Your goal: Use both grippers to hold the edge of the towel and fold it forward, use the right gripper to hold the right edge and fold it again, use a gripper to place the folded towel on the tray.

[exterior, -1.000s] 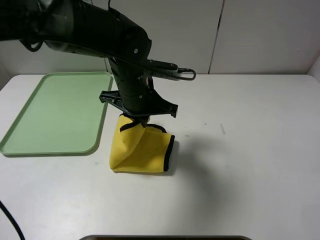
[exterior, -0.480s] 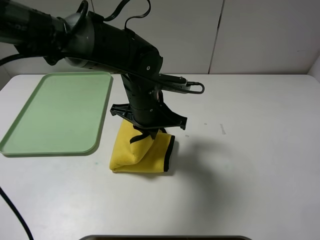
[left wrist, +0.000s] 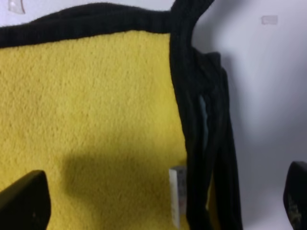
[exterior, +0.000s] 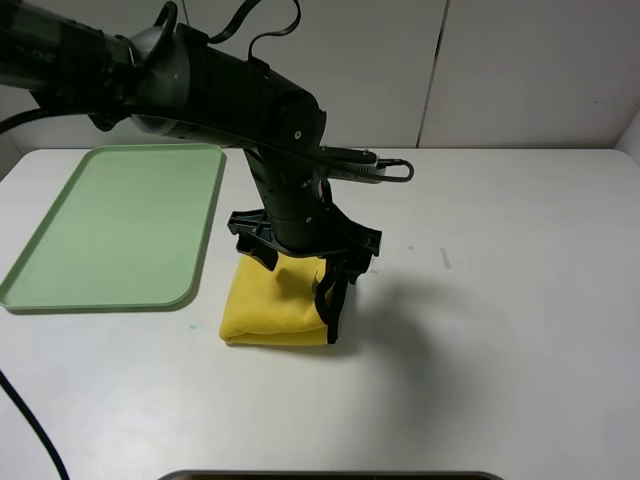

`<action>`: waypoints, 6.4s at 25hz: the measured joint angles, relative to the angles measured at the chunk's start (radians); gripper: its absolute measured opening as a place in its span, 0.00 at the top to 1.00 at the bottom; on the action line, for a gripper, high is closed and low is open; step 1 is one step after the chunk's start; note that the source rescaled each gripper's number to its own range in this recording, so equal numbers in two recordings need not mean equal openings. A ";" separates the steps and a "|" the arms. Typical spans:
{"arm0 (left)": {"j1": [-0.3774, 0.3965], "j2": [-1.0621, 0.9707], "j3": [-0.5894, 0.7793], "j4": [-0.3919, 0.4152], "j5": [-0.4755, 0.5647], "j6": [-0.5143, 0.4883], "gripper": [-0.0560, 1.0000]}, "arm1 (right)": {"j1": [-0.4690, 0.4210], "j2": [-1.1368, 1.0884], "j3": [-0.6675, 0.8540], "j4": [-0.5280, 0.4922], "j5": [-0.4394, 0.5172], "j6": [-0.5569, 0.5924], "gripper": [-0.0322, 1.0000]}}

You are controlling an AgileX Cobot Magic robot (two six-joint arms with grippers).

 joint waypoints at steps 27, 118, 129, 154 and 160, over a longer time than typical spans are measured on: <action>0.143 -0.135 0.144 -0.013 0.148 0.008 0.00 | 0.000 0.000 0.000 0.000 0.000 0.000 0.00; 0.658 -0.062 0.136 0.053 -0.056 0.374 0.80 | 0.000 0.000 0.000 0.001 0.000 0.000 0.00; 0.762 0.001 0.136 0.071 -0.266 0.386 0.80 | 0.000 0.000 0.000 0.001 0.000 0.000 0.00; 0.764 -0.226 0.110 0.049 0.148 0.460 0.00 | 0.000 0.000 0.000 0.001 0.000 0.000 0.00; 0.764 -0.353 0.148 -0.020 0.265 0.579 0.00 | 0.000 0.000 0.000 0.001 0.000 0.000 0.00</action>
